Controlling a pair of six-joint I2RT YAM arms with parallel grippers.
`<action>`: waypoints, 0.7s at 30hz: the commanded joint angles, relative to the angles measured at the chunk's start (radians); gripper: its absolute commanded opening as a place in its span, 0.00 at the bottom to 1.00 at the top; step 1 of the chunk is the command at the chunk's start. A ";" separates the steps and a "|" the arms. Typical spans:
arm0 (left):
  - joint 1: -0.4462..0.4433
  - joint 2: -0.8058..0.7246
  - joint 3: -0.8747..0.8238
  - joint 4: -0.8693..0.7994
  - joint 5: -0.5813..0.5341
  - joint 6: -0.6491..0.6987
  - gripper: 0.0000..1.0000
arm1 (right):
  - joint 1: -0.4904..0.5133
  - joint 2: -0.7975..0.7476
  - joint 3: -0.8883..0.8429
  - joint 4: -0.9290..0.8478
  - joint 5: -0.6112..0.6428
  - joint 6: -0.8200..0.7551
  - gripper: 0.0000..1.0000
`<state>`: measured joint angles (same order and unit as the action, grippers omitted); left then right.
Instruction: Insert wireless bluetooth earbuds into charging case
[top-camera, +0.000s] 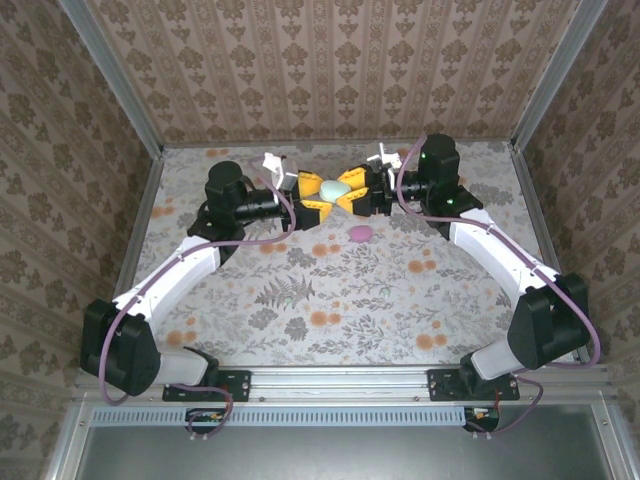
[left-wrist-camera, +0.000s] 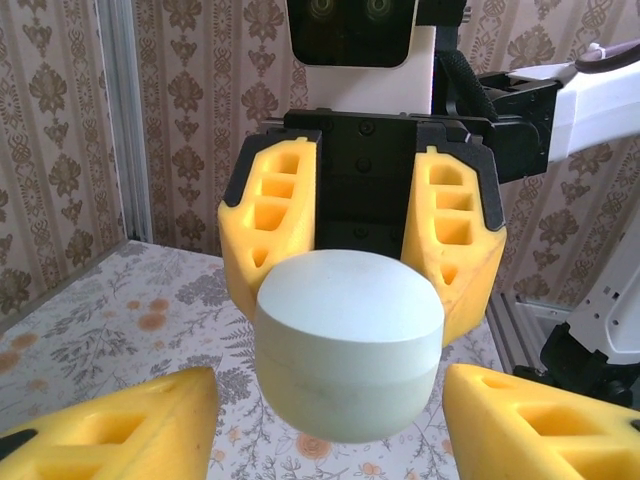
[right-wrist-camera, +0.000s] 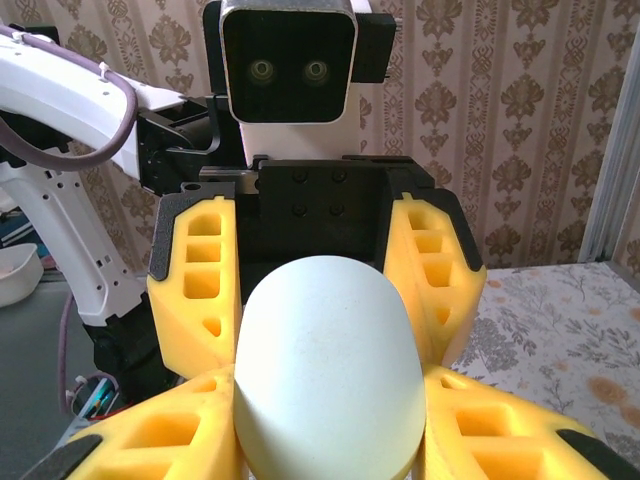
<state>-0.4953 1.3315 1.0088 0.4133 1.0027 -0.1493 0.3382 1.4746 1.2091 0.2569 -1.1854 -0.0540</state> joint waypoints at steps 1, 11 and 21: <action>-0.008 0.009 0.033 0.037 0.026 -0.014 0.60 | 0.008 -0.020 -0.003 -0.007 -0.028 -0.023 0.37; -0.012 0.015 0.042 0.043 0.039 -0.022 0.49 | 0.012 -0.022 -0.009 -0.037 -0.014 -0.062 0.38; -0.015 0.017 0.048 0.019 0.043 -0.010 0.43 | 0.019 -0.025 -0.005 -0.055 0.006 -0.092 0.39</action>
<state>-0.5037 1.3437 1.0214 0.4191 1.0260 -0.1638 0.3477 1.4746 1.2087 0.2043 -1.1820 -0.1242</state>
